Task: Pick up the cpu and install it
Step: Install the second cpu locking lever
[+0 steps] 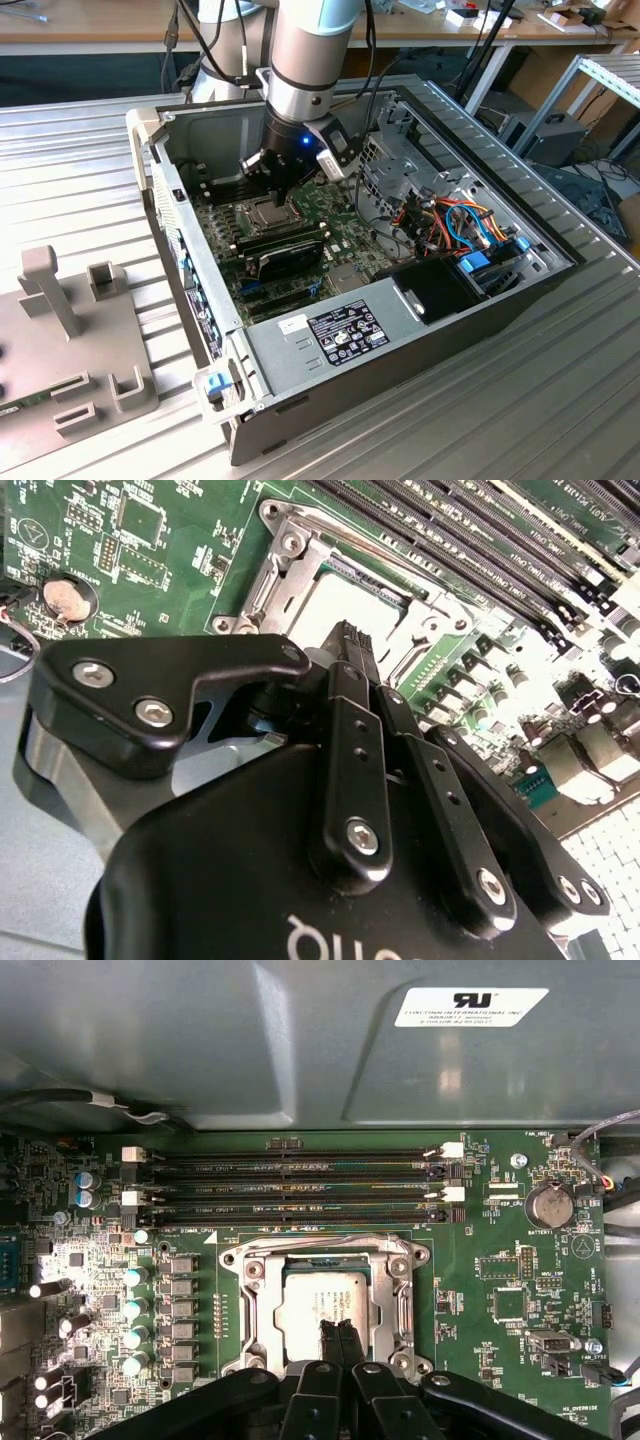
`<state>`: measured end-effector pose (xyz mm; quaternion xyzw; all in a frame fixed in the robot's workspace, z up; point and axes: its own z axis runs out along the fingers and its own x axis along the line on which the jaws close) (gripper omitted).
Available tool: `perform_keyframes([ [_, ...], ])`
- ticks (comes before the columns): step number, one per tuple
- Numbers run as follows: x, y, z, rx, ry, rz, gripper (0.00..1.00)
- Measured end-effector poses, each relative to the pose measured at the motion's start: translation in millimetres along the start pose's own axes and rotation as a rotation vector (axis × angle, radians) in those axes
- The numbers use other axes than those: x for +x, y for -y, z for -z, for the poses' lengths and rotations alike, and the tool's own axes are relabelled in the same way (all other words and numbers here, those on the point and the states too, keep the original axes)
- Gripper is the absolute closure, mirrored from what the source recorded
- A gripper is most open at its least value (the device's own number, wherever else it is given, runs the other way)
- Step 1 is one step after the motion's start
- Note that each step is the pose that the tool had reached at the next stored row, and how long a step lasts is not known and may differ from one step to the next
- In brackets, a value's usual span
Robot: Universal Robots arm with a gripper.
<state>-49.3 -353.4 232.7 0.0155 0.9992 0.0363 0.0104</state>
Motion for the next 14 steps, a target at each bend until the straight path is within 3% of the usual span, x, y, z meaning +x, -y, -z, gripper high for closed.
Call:
perform_keyframes([
  [8,0.1,-0.4,1.0,0.0015,-0.0002,0.0,0.89],
  [12,-0.2,-1.6,10.9,0.0035,0.0,0.0,0.89],
  [14,-0.2,-1.8,11.9,0.004,0.0001,0.0,0.89],
])
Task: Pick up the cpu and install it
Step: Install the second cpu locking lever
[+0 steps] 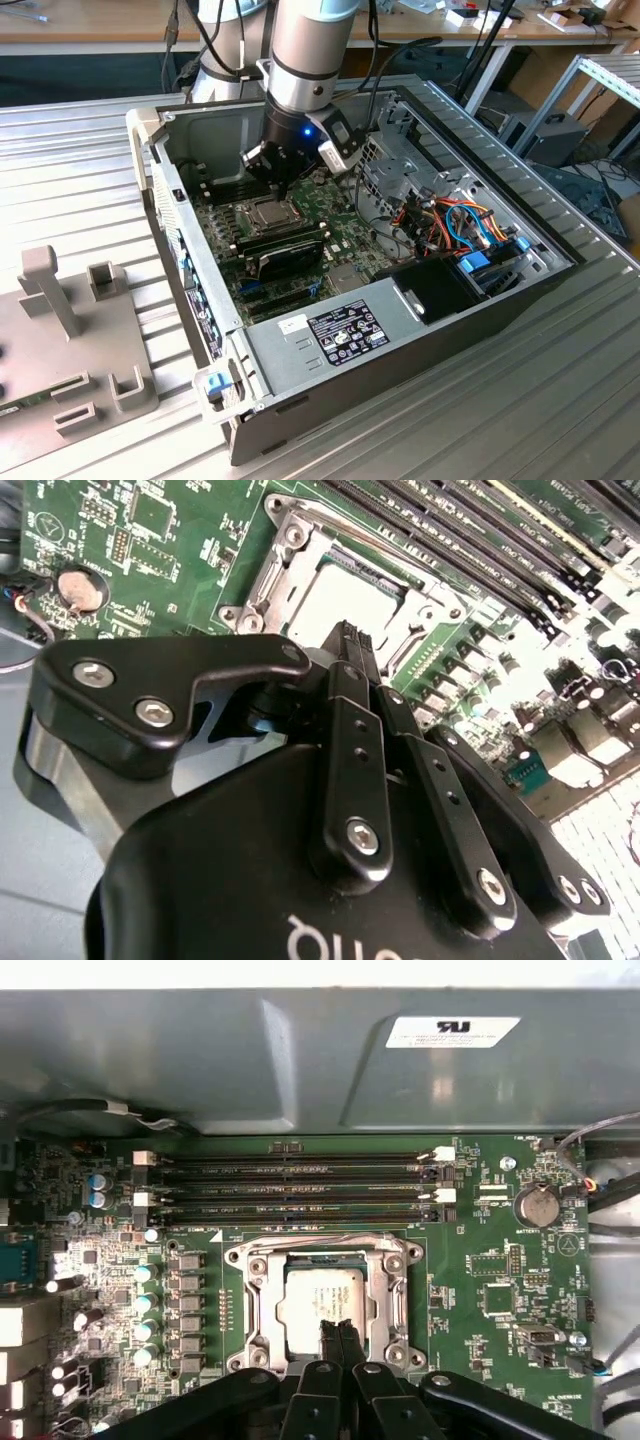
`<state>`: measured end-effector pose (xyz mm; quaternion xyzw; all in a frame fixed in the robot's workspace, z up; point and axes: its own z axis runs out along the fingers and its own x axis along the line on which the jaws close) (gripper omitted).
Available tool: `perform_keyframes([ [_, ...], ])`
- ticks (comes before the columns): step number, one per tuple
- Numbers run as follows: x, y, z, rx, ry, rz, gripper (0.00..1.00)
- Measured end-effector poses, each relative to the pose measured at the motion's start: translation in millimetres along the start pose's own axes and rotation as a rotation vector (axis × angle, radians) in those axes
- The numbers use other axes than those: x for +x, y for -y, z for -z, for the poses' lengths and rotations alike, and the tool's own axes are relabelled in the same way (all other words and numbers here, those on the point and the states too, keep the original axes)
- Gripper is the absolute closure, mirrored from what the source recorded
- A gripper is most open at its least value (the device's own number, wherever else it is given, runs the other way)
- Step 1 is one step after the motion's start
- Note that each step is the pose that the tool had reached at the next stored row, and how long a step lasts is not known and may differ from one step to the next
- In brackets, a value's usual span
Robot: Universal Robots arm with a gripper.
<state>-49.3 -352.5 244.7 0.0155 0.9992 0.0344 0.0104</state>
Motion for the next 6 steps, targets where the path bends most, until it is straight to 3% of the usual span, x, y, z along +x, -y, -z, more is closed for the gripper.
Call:
perform_keyframes([
  [6,0.0,0.0,0.1,0.0031,-0.0001,0.0,0.89],
])
